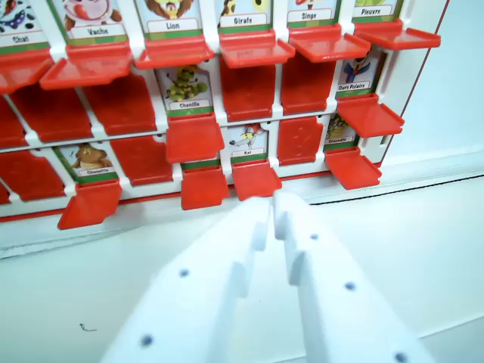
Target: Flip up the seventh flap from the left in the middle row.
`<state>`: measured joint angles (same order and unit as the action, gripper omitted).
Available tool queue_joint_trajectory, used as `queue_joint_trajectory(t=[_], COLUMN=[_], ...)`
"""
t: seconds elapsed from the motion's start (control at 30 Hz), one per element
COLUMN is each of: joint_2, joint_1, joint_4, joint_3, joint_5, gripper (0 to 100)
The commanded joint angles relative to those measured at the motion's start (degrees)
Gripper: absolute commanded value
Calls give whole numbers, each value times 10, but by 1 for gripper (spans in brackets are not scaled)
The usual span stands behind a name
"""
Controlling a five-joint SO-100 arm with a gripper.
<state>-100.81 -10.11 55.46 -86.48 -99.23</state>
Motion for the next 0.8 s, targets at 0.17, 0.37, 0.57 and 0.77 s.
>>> queue_joint_trajectory(t=[0.17,0.37,0.57,0.77], joint_2=[-174,-216,-248,-267], joint_1=[73,114,119,102], joint_4=[54,71,105,119], joint_3=[92,95,75,67], joint_5=[3,11,11,0], gripper=[0,0,0,0])
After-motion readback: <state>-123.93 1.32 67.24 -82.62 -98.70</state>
